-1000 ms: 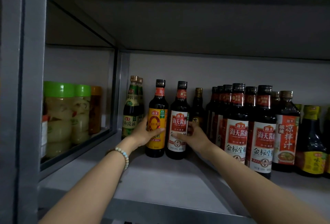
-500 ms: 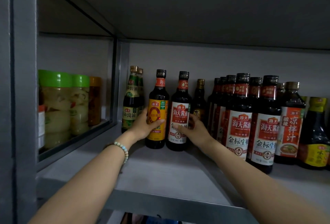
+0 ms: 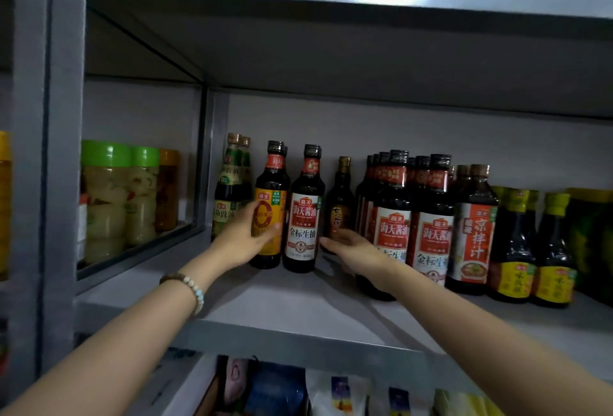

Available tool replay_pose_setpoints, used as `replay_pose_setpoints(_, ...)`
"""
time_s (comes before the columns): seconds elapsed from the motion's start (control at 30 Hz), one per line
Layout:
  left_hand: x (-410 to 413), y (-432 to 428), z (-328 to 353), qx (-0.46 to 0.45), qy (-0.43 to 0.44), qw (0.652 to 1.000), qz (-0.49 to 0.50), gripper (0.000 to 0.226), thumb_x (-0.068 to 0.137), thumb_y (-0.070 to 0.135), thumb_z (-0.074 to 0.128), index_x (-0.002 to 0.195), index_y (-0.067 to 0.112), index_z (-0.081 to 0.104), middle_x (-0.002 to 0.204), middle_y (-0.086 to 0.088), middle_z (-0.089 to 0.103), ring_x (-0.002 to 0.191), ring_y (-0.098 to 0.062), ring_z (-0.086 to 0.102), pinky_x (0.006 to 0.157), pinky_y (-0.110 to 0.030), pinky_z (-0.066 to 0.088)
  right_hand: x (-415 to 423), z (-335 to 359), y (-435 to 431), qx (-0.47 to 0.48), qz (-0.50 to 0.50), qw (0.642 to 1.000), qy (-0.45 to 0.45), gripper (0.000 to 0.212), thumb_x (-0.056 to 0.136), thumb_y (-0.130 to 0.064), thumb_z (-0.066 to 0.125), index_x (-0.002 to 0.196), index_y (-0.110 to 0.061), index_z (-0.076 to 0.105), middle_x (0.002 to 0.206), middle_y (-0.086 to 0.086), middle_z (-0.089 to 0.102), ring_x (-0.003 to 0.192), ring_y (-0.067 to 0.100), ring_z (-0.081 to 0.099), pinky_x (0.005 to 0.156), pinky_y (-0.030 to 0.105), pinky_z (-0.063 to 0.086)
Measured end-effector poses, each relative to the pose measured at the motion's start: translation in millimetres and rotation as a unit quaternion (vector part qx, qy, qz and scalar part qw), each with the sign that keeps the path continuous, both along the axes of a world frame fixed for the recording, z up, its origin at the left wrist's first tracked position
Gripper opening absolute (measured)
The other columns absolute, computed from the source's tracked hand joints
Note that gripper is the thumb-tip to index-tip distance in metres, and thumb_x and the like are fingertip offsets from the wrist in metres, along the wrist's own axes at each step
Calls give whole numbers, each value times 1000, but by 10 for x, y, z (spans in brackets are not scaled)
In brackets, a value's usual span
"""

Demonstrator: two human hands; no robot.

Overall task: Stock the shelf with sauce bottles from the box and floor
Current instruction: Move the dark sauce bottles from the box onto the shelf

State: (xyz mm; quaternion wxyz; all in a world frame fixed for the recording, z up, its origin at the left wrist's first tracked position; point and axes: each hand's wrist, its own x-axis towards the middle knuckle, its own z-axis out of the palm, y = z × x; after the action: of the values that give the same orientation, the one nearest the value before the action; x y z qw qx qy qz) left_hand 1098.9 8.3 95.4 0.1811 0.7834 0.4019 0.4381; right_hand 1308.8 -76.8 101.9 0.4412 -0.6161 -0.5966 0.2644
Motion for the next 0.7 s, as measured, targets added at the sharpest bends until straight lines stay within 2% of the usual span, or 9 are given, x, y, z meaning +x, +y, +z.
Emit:
replay_pose_setpoints(0.03,-6,-116,-9,1,39,999,-2,73,86,51,54,146,22,24,147,-1,39,128,-15,41,100,-28,34,69,25,-121,-10,15,1000,-14,64,89,-44,58,143,-19,33,145,2,43,115,13,51,92,23,39)
replay_pose_setpoints(0.1,0,-368,-32,-8,113,994,-5,71,85,55,53,144,20,31,146,0,42,129,-15,43,103,-28,36,228,69,-380,-18,43,997,-61,66,88,-47,57,144,-19,34,148,1,40,118,10,48,99,25,38)
replay_pose_setpoints(0.23,131,-998,-84,6,196,980,14,56,86,58,50,132,27,45,133,4,54,117,-11,52,93,-28,45,584,72,-989,-15,62,986,-154,72,88,-48,57,146,-19,28,151,-1,34,128,10,39,99,22,33)
replay_pose_setpoints(0.33,377,-1566,-113,29,228,972,48,63,85,64,43,135,25,44,133,3,54,115,-16,53,93,-35,47,880,-8,-1520,-9,54,979,-198,71,88,-49,56,146,-21,27,152,-2,32,135,15,35,104,25,31)
replay_pose_setpoints(0.4,583,-1933,-136,40,234,970,58,67,84,67,40,135,23,46,136,2,52,118,-18,52,94,-34,46,1090,-51,-1870,5,37,970,-241,71,88,-50,55,146,-20,29,152,-1,33,136,15,34,107,25,28)
replay_pose_setpoints(0.5,960,-2498,-241,73,224,970,63,62,86,65,42,130,22,51,134,1,54,119,-18,51,96,-35,44,1459,-149,-2453,8,14,954,-299,72,88,-52,54,145,-16,31,152,2,33,137,16,33,109,26,26)
replay_pose_setpoints(0.6,1376,-3027,-461,103,226,966,68,56,87,63,42,125,24,54,130,1,56,117,-18,50,93,-34,45,1890,-345,-3007,-14,-8,940,-340,71,86,-57,52,144,-21,33,152,0,33,137,18,34,110,32,29)
replay_pose_setpoints(0.7,1746,-3452,-736,133,239,960,58,56,87,65,39,123,25,55,129,3,57,118,-17,50,91,-33,44,2280,-568,-3459,-18,-23,934,-357,71,86,-55,54,144,-18,34,151,2,34,137,18,34,110,30,27)
